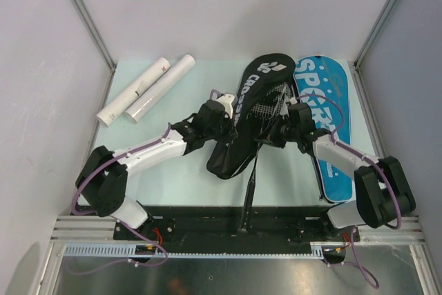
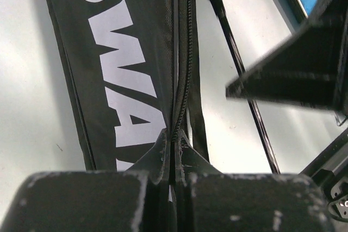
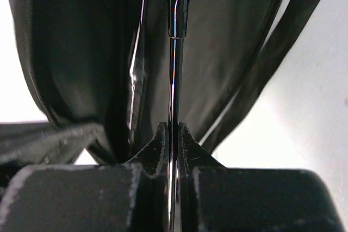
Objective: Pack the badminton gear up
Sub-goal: Place the racket in the racket bag.
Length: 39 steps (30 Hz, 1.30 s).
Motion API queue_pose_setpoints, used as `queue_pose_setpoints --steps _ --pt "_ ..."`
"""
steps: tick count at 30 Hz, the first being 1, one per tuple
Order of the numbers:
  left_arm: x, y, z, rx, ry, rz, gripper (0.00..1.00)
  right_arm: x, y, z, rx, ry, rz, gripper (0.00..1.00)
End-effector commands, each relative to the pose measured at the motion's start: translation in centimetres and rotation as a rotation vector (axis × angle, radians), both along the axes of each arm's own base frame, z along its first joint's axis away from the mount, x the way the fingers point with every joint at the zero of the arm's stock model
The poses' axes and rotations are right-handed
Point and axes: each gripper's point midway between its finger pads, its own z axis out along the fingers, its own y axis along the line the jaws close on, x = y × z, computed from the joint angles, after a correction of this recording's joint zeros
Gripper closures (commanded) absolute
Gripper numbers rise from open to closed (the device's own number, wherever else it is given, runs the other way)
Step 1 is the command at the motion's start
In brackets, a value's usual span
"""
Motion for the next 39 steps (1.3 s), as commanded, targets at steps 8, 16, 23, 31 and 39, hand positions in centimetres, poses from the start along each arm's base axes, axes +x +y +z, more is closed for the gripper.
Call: queue_pose_setpoints --steps 8,16,23,31,39 --pt "-3.8 -2.2 3.7 -0.188 0.031 -0.156 1.0 13.0 -2.1 4.1 0.137 -0.197 -0.345 1.0" --pt "-6.3 -1.9 2.2 -0.214 0.103 -0.2 1.0 19.5 -3.9 4.5 0.081 -0.267 -0.46 1.0" --pt "-7.3 -1.8 2.9 -0.263 0.112 -0.212 1.0 23.4 -5.0 1.3 -0.115 -0.336 -0.507 1.0" --pt "-7.6 -2.5 3.3 -0.303 0.156 -0.215 1.0 23.1 -4.8 -0.6 -0.162 -0.292 -0.531 1.0" --pt "-6.7 -3.1 3.8 -0.363 0.162 -0.186 1.0 20.6 1.1 -1.1 -0.109 -0.219 -0.287 0.58"
